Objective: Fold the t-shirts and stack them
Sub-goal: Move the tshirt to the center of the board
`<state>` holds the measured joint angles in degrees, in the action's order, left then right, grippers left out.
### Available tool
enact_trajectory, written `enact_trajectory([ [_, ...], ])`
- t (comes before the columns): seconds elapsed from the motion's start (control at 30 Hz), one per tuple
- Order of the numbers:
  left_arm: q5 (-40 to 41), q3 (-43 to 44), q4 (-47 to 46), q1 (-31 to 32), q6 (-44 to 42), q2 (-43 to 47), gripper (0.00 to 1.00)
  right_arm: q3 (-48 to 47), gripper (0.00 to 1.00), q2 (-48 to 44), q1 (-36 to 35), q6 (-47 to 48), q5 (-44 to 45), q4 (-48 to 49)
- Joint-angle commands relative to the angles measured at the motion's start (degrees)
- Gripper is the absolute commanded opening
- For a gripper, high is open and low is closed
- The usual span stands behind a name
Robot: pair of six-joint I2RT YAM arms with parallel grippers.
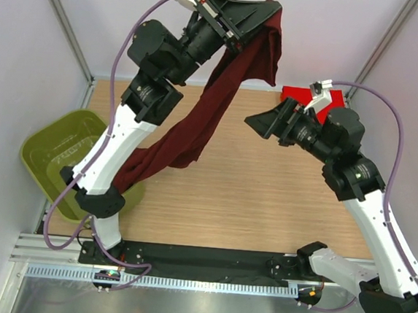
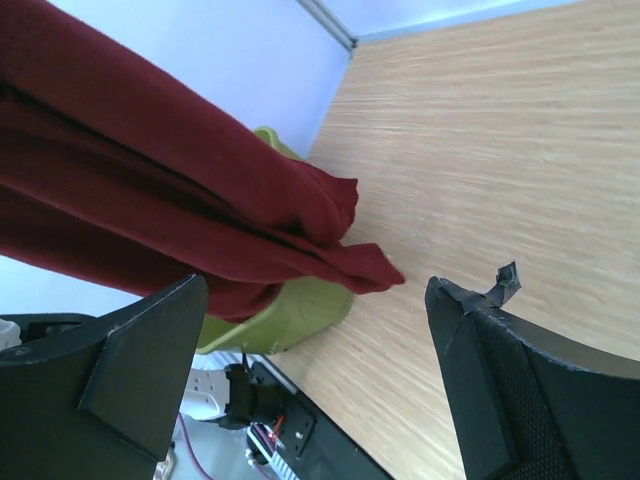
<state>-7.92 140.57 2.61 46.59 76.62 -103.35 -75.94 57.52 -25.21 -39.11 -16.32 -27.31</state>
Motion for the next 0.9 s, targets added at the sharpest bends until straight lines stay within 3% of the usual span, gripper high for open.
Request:
enact_trajectory([
  [0.0, 1.7, 3.0, -6.7, 0.5, 3.1, -0.4, 0.00, 1.1, 0.98, 2.9, -1.2, 0.7, -4.2, 11.6],
  [0.23, 2.7, 2.6, -7.0, 0.5, 4.9, -0.8, 0.00, 2.7, 0.98, 9.3, -9.5, 4.6, -5.7, 22.7],
  [0.43, 3.7, 1.3, -5.0, 0.3, 4.0, 1.6, 0.00, 5.3, 0.93, 13.2, -15.9, 6.3, 1.6, 31.8],
  [0.53, 3.6, -0.9, -4.2, -0.1, 3.6, 3.7, 0.00, 4.8, 0.80, 16.1, -16.7, 6.0, 4.1, 33.7],
  [0.57, 3.5, -1.8, -4.0, -0.4, 3.5, 4.4, 0.00, 3.4, 0.48, 17.3, -16.7, 5.8, 4.6, 33.1],
  [0.6, 3.4, -4.1, -3.6, -1.2, 3.4, 5.2, 0.00, 2.2, 0.33, 17.5, -16.8, 6.7, 5.3, 29.9],
  [0.63, 3.3, -5.2, -3.1, -1.9, 3.5, 6.9, 0.00, -0.5, 0.01, 17.6, -16.8, 7.6, 7.9, 27.7],
  [0.7, 0.9, -9.3, -2.9, -5.1, 3.3, 8.9, 0.00, -4.0, 0.01, 16.4, -16.6, 10.7, 14.3, 15.0],
  [0.73, 0.4, -10.1, -1.3, -6.1, 2.8, 10.4, 0.00, -7.3, 0.01, 15.5, -16.7, 11.8, 22.9, 11.1],
  [0.87, -0.3, -15.5, 9.3, -10.5, -3.0, 14.0, 0.00, -13.9, 0.01, 10.1, -16.4, 11.6, 43.6, -2.9],
])
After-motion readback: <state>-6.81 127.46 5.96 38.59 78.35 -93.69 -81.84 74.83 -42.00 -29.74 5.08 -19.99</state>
